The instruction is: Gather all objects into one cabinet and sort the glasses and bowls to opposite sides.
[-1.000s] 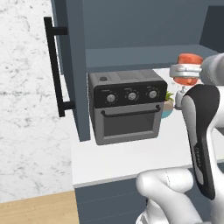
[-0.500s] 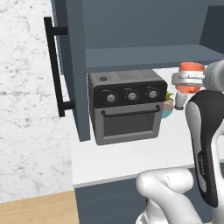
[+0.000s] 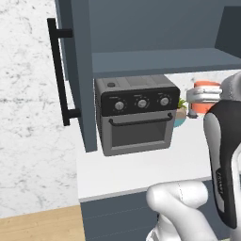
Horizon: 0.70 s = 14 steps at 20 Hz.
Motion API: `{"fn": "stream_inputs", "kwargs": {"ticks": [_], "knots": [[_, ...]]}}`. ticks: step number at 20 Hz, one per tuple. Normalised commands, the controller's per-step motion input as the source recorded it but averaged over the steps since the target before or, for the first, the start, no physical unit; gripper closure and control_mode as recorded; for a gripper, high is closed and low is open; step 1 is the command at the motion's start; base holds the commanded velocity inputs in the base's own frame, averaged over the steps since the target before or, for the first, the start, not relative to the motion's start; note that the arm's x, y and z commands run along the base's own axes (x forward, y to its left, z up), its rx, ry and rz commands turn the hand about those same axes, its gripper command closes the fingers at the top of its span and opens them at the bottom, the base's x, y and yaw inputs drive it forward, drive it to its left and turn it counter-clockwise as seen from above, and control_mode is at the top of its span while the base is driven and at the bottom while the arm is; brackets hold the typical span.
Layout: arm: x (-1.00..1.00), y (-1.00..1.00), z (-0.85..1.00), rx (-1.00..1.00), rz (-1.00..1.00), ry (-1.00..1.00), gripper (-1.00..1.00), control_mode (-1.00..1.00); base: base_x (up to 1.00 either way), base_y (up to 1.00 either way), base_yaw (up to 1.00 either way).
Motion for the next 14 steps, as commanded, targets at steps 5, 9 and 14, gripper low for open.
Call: {"fn": "stream_inputs", "kwargs": {"ticks": [5,9,14], "knots": [[-0.79,0.0,0.0,0.0,0.0,-0.02,1.0,-1.0,0.0,0.0,0.0],[-0.54,0.0,0.02,0.0,0.02,0.05,1.0,-1.0,0.0,0.0,0.0],[-0.04,0.02,0.06,0.0,0.0,0.1,1.0,-1.0,0.0,0.0,0.0]]}}
